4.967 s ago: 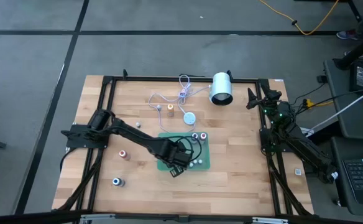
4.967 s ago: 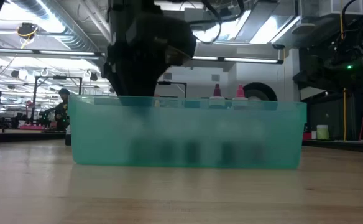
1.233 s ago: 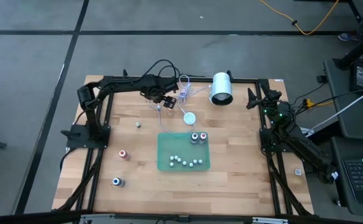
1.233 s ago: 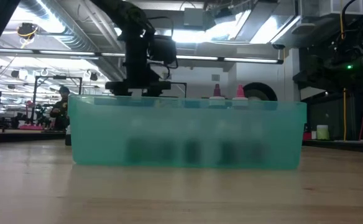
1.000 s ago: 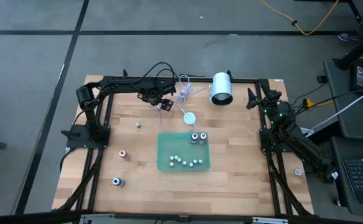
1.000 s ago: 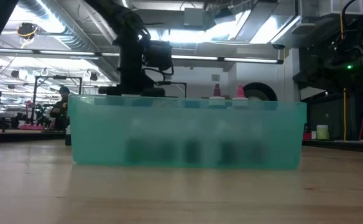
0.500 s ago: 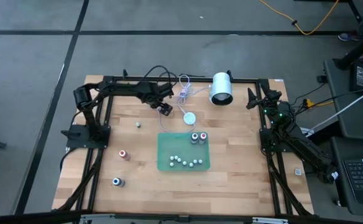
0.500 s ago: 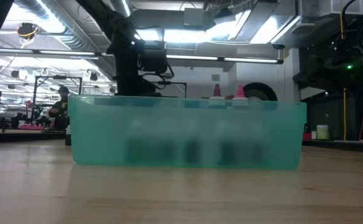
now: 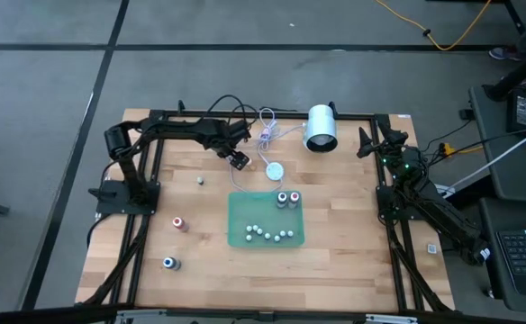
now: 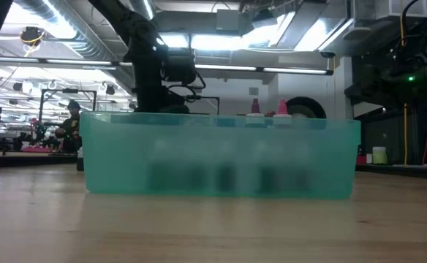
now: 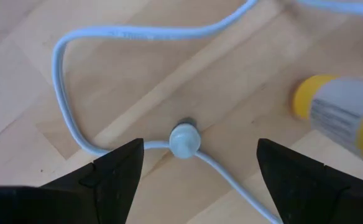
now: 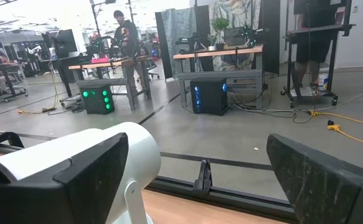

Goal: Pick & Place food coloring
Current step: Put the small blue food coloring bottle into the bin, then put the small green food coloring bottle into the bin

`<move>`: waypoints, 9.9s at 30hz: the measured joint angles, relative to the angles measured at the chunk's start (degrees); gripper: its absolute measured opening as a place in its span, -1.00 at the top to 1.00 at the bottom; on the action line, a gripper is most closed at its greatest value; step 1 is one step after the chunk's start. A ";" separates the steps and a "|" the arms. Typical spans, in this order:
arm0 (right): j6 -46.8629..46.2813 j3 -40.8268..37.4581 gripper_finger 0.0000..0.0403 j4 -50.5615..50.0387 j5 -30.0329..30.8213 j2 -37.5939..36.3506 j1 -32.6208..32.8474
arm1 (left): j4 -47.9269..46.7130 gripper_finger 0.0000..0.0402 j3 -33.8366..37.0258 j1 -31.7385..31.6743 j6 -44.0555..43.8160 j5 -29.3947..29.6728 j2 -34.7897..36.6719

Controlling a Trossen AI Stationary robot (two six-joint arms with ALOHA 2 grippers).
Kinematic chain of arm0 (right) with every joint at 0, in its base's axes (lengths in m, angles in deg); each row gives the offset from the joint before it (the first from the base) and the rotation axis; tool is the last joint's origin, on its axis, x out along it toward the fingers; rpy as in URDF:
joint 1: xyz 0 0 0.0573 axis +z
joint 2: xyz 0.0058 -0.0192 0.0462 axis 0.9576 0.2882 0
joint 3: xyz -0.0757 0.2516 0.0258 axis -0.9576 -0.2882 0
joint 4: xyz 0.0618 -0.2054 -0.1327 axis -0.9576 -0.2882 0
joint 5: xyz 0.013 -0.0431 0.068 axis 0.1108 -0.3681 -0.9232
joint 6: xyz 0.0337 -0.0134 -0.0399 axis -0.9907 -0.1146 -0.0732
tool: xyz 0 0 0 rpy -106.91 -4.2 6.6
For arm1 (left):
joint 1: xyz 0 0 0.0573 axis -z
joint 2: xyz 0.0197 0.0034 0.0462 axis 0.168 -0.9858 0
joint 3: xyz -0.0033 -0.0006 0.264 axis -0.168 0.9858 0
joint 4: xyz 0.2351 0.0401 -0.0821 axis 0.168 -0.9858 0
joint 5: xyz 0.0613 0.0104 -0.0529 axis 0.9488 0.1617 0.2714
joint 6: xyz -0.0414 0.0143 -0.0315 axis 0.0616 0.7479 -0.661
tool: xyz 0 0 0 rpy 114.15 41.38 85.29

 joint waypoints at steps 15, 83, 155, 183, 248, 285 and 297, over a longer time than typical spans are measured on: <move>0.00 0.00 -0.91 0.02 0.00 0.02 -0.02 | 1.38 -0.53 0.00 -1.05 5.40 -1.62 2.56; 0.02 0.00 -0.91 0.01 0.01 0.00 -0.01 | -10.79 0.75 4.70 7.34 14.62 -3.16 23.08; 0.00 0.00 -0.91 0.00 0.00 0.02 -0.02 | -9.37 0.51 -16.70 47.09 -18.19 2.68 -11.60; 0.02 0.00 -0.91 0.02 0.00 0.02 0.00 | -14.83 -0.44 -5.85 35.45 -27.21 10.37 12.61; 0.02 0.00 -0.91 0.02 0.00 0.02 0.04 | -8.53 0.60 22.07 13.77 -35.49 2.32 19.08; 0.02 0.00 -0.91 0.02 0.00 0.00 0.04 | -24.19 0.69 -11.97 39.43 -13.64 -2.54 12.90; 0.02 0.00 -0.91 0.02 0.00 0.00 0.04 | -24.11 0.69 -25.26 41.45 -7.04 -2.53 -1.26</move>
